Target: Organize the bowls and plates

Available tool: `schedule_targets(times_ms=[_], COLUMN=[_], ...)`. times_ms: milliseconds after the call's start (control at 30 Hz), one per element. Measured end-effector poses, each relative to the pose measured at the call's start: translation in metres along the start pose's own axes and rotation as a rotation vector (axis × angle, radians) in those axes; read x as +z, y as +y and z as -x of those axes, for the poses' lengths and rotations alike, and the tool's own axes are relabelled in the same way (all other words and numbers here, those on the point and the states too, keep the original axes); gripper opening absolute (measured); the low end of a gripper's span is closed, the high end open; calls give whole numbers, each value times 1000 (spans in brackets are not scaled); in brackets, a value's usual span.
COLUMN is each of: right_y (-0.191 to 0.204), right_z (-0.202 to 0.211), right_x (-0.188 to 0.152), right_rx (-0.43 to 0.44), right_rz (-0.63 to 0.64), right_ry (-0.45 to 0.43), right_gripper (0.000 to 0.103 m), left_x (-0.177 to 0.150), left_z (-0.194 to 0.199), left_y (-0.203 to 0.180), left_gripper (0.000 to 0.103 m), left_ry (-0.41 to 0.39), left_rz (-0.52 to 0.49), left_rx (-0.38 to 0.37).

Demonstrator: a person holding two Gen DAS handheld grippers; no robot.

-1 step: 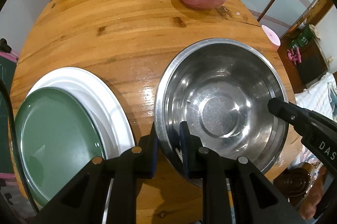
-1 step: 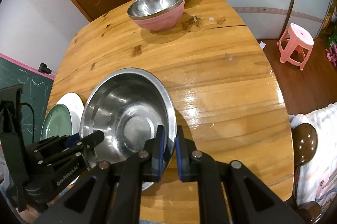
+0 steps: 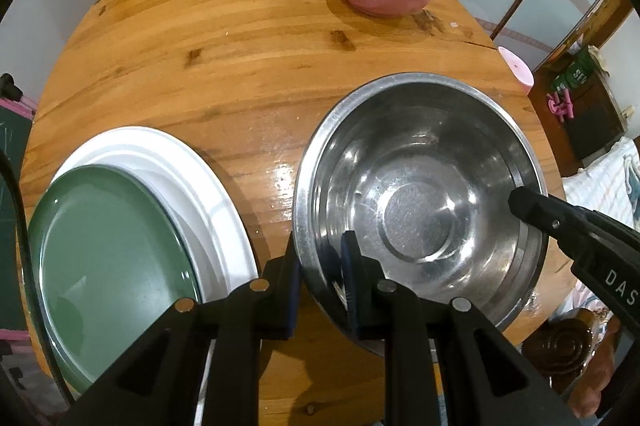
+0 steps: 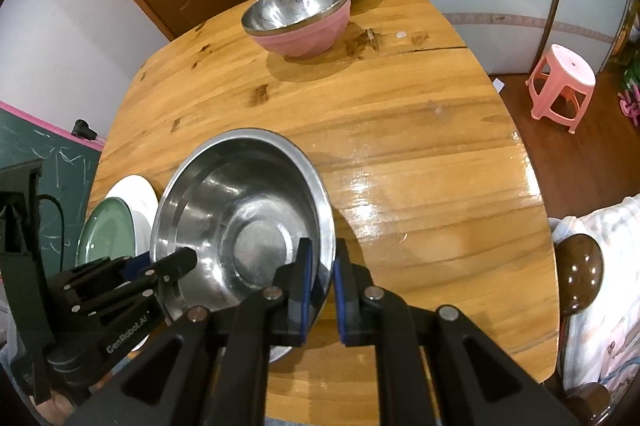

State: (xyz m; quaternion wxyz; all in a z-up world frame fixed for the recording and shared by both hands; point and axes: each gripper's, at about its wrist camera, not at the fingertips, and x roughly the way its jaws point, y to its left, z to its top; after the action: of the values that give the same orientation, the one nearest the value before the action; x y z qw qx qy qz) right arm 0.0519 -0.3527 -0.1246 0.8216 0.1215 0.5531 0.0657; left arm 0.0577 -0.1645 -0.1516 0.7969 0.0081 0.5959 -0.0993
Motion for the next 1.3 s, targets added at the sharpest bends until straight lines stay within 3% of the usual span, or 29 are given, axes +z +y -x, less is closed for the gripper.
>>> schedule_targets(times_ms=[667, 800, 933, 1000, 1100, 1233, 1300], right_y=[10, 10, 12, 13, 12, 8, 8], right_z=[1, 4, 4, 3, 4, 9, 13], right_x=[-6, -7, -8, -8, -8, -8, -9], right_rx=[-48, -36, -56, -70, -97, -85, -85], right_rz=[27, 27, 38, 40, 47, 31, 34], right_ry=[-3, -10, -11, -11, -20, -41, -59], right_gripper=[11, 11, 12, 12, 13, 33, 33], left_x=[-4, -3, -1, -1, -1, 1, 2], left_z=[3, 12, 13, 13, 16, 20, 21], left_y=[-1, -5, -6, -5, -2, 1, 2], left_gripper=[19, 35, 37, 48, 56, 57, 58], left_ry=[-30, -75, -78, -76, -89, -107, -113], left_rz=[-26, -47, -47, -39, -26, -23, -21], left_rx=[17, 43, 49, 51, 52, 57, 62])
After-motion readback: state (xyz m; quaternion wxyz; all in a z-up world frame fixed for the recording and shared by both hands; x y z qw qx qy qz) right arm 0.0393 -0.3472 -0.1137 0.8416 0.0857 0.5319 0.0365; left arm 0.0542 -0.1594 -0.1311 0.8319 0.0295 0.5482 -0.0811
